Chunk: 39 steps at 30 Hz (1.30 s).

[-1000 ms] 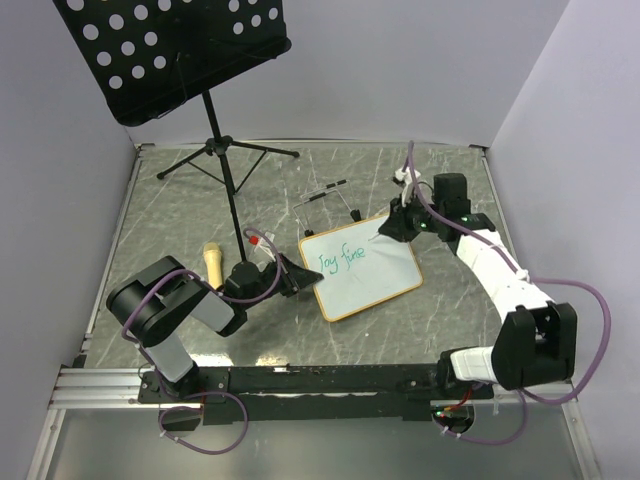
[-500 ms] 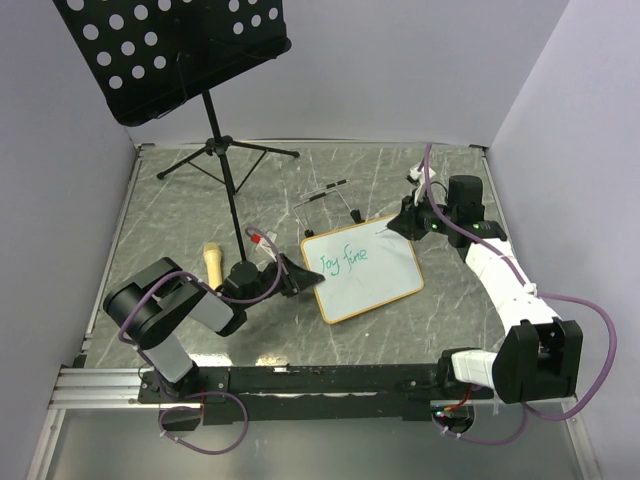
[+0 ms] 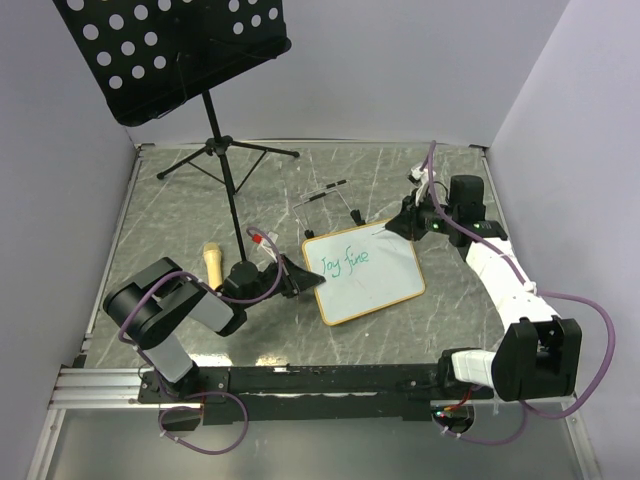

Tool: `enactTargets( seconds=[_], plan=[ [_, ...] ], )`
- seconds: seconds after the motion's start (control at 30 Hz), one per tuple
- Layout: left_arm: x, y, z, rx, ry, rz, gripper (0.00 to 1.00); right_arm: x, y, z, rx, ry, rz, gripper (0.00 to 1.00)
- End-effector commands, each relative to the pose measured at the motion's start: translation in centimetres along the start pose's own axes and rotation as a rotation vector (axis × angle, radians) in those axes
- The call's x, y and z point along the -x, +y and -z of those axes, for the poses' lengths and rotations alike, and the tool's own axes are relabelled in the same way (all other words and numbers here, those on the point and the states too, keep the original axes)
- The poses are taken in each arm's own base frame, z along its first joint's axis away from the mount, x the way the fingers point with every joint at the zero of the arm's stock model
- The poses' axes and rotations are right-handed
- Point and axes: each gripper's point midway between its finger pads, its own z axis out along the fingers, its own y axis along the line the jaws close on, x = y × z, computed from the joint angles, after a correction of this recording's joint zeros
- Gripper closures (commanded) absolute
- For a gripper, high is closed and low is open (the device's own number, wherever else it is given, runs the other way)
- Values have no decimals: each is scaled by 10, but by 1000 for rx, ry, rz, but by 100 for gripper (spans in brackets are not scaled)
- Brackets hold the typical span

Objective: Write a sentence on the whiteboard

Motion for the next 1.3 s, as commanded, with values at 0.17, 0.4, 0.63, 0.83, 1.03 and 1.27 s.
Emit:
enactTargets(
  seconds=[0.17, 0.4, 0.63, 0.83, 1.03, 1.27],
  plan=[
    [37, -94, 8, -351, -157, -163, 99, 4, 2, 7, 40, -49, 33, 100],
    [37, -93, 9, -340, -160, -171, 99, 0, -2, 7, 37, -42, 20, 100],
    [38, -94, 7, -341, -160, -168, 99, -5, -13, 10, 7, -39, 5, 100],
    [38, -92, 8, -331, -162, -167, 99, -7, -14, 9, 12, -35, -2, 100],
    [38, -93, 7, -333, -163, -165, 99, -7, -14, 8, 19, -32, -8, 100],
    [38, -93, 8, -330, -161, -166, 99, -7, -12, 8, 26, -33, -13, 100]
  ],
)
